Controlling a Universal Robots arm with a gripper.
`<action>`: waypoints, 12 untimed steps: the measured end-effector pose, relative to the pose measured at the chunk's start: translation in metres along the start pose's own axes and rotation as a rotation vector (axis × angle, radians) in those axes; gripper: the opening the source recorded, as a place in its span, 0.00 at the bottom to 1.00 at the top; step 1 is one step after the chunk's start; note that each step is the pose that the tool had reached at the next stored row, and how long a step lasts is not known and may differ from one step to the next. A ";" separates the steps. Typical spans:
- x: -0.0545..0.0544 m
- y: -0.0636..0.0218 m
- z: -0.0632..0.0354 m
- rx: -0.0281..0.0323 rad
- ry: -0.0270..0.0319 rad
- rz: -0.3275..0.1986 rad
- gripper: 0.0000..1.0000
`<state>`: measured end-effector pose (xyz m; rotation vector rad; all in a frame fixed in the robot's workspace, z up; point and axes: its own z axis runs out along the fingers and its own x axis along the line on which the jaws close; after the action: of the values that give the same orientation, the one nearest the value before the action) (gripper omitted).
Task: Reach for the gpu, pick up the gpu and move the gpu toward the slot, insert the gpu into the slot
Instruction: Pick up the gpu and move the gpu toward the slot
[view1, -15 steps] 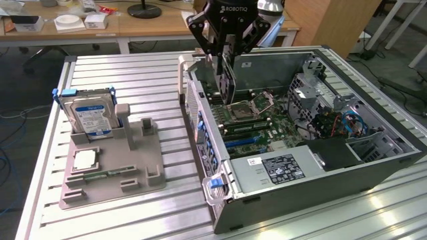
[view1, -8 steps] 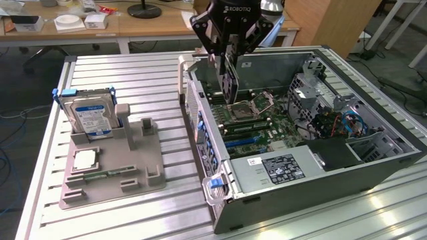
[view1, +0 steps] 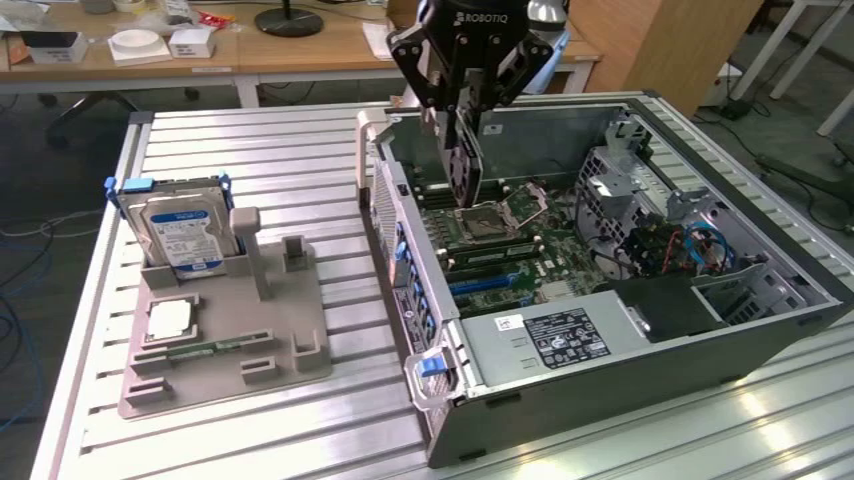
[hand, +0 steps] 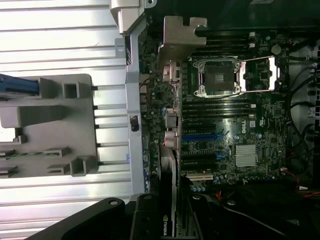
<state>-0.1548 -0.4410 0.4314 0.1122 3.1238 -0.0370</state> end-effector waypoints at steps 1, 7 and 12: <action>-0.001 0.0001 0.0000 0.0001 0.0001 0.000 0.26; -0.005 0.0003 0.0000 0.0001 0.0001 0.003 0.26; -0.008 0.0006 0.0001 0.0001 0.0001 0.004 0.26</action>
<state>-0.1467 -0.4410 0.4314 0.1187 3.1236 -0.0370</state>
